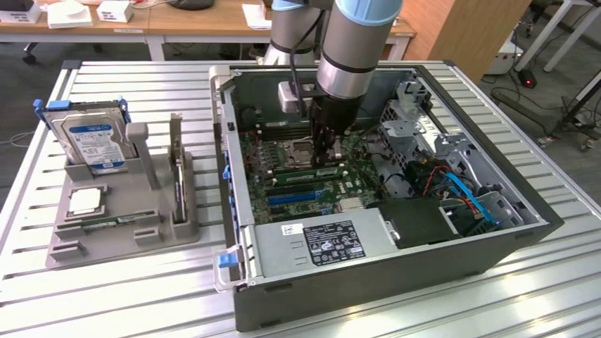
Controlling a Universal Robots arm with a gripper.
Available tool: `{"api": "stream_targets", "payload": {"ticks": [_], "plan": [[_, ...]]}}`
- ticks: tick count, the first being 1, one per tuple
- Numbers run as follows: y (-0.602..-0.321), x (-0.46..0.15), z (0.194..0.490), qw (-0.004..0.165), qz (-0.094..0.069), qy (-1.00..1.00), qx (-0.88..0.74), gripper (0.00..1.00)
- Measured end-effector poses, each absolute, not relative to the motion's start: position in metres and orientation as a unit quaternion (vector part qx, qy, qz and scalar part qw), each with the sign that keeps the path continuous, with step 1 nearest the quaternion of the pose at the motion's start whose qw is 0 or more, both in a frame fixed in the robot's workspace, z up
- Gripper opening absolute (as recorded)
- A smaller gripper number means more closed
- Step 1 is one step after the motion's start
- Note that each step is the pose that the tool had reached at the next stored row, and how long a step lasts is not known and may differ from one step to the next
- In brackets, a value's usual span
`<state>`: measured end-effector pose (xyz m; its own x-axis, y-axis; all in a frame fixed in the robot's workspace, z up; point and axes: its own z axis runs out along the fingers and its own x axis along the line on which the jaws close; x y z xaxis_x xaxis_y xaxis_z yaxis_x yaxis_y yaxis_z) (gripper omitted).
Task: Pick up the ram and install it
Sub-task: 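Press down the ram until it locks into place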
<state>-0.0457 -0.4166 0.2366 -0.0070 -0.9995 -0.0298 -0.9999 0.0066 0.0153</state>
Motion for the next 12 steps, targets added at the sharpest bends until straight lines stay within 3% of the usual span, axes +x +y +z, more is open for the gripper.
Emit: {"api": "stream_targets", "payload": {"ticks": [8,9,12], "plan": [[-0.4166,-0.0457,0.234,0.005,0.016,0.709,-0.705,0.09],[-0.4166,-0.0457,0.2318,0.031,0.042,0.708,-0.704,0.09],[-0.4166,-0.0457,0.2318,0.031,0.042,0.708,-0.704,0.09]]}}
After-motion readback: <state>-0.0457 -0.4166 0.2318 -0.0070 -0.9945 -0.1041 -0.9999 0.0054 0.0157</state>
